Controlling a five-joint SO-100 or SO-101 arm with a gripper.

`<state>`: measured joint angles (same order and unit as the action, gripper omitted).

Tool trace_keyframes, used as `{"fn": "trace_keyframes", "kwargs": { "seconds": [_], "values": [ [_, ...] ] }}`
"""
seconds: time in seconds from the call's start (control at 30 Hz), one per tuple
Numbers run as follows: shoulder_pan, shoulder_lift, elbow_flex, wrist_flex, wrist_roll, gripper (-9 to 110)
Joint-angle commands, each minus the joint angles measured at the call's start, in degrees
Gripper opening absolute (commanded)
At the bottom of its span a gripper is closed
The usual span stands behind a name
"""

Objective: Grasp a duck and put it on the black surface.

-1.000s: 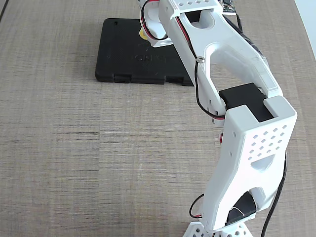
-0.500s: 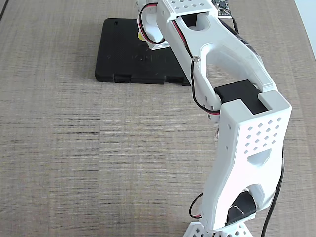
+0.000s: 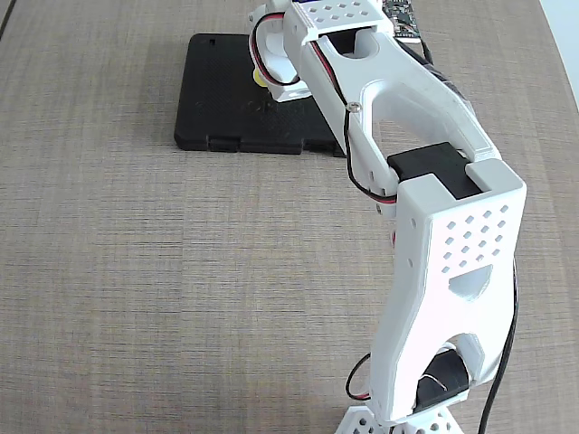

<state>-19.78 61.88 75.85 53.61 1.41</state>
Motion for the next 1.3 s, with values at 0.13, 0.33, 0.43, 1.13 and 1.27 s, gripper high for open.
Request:
{"fn": "trace_keyframes", "kwargs": {
  "seconds": [0.13, 0.33, 0.43, 1.13, 1.27],
  "values": [
    [0.26, 2.37, -0.18, 0.09, 0.35, 29],
    [0.35, 12.66, 3.69, 0.18, -0.26, 30],
    [0.35, 21.88, 8.79, 0.18, -0.26, 30],
    [14.59, 85.43, 62.23, -0.62, -0.35, -2],
    [15.03, 95.63, 72.86, -0.70, -0.35, 2]
  ]
}}
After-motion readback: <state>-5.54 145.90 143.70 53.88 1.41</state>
